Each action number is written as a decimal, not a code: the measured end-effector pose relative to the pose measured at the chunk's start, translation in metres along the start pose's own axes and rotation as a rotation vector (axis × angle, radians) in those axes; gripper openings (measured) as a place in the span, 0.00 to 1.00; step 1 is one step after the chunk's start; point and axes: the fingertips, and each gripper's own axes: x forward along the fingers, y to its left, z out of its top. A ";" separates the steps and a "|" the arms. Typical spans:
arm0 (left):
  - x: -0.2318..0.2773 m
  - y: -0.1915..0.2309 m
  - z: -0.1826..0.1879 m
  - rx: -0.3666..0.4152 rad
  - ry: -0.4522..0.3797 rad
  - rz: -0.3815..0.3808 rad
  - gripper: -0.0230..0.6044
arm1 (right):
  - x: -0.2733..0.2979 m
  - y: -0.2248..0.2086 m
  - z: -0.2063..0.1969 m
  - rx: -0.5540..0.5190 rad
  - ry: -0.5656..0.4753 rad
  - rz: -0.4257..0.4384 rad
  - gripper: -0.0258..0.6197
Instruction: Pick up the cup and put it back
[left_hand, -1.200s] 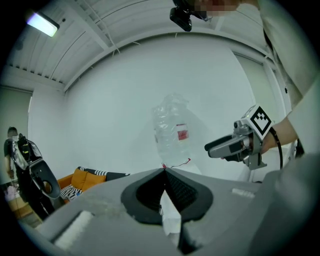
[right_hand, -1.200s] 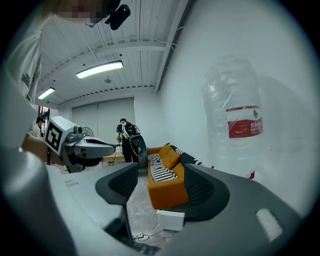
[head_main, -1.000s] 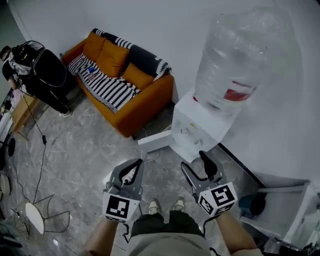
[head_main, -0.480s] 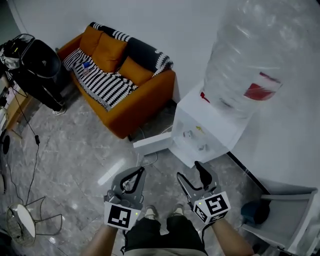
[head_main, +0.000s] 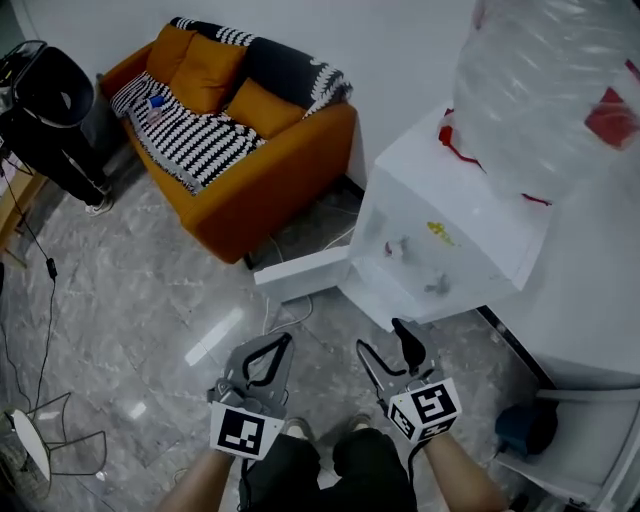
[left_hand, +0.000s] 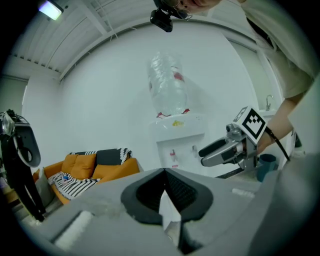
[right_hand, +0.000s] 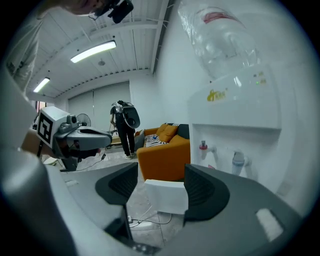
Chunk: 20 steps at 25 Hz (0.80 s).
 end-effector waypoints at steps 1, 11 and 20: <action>0.006 0.001 -0.015 0.000 0.001 0.001 0.04 | 0.008 -0.003 -0.014 -0.001 0.002 0.002 0.49; 0.071 0.002 -0.158 -0.013 0.003 -0.012 0.04 | 0.080 -0.035 -0.146 -0.026 0.010 0.010 0.48; 0.140 -0.009 -0.250 0.002 -0.042 -0.078 0.04 | 0.132 -0.087 -0.250 -0.038 -0.014 -0.039 0.47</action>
